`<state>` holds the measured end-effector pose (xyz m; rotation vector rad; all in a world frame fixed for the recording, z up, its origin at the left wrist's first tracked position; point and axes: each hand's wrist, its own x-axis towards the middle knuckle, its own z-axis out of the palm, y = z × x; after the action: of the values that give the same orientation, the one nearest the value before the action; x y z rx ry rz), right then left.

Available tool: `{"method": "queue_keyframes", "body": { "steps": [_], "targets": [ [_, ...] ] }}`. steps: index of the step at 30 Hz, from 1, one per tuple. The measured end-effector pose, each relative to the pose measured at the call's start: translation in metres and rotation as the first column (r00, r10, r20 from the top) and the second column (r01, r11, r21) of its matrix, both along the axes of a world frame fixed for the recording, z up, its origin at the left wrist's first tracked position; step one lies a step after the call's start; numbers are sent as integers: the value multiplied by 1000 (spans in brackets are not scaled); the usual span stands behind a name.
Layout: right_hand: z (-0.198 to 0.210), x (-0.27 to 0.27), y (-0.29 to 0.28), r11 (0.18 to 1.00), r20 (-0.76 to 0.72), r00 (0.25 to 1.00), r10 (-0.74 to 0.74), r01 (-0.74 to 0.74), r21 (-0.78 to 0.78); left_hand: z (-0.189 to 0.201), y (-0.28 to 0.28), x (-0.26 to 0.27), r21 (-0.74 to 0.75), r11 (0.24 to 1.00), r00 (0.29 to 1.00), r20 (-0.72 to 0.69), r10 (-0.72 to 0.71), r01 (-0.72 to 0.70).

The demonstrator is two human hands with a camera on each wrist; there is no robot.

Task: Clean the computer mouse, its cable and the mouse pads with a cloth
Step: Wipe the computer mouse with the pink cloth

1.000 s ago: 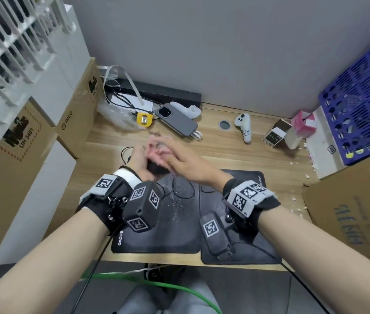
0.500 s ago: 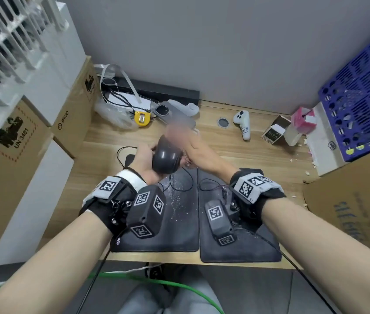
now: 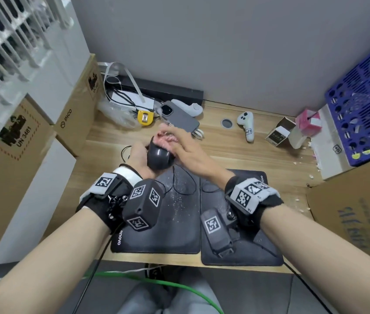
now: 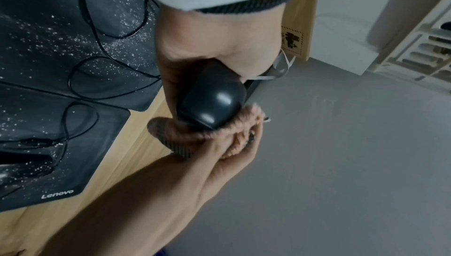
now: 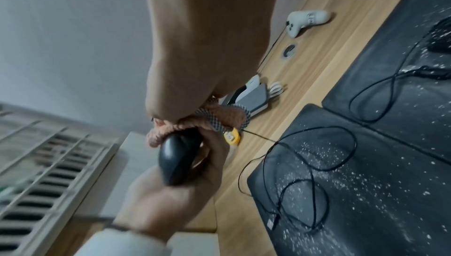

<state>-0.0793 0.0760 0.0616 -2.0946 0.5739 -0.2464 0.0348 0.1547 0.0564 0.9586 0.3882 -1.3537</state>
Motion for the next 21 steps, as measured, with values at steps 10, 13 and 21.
{"method": "queue_keyframes", "body": {
  "steps": [10, 13, 21],
  "targets": [
    [-7, 1, -22, 993, -33, 995, -97, 99, 65, 8, -2, 1, -28, 987, 984, 87, -154, 156],
    [0, 5, 0, 1000, -46, 999, -3, 2, -27, 0, -3, 5, 22, 1000, 999, 50, -17, 15],
    [2, 3, -17, 999, -115, 993, -36, 31, -43, 5, -1, -6, 32, 978, 975, 84, -207, 205]
  ]
}}
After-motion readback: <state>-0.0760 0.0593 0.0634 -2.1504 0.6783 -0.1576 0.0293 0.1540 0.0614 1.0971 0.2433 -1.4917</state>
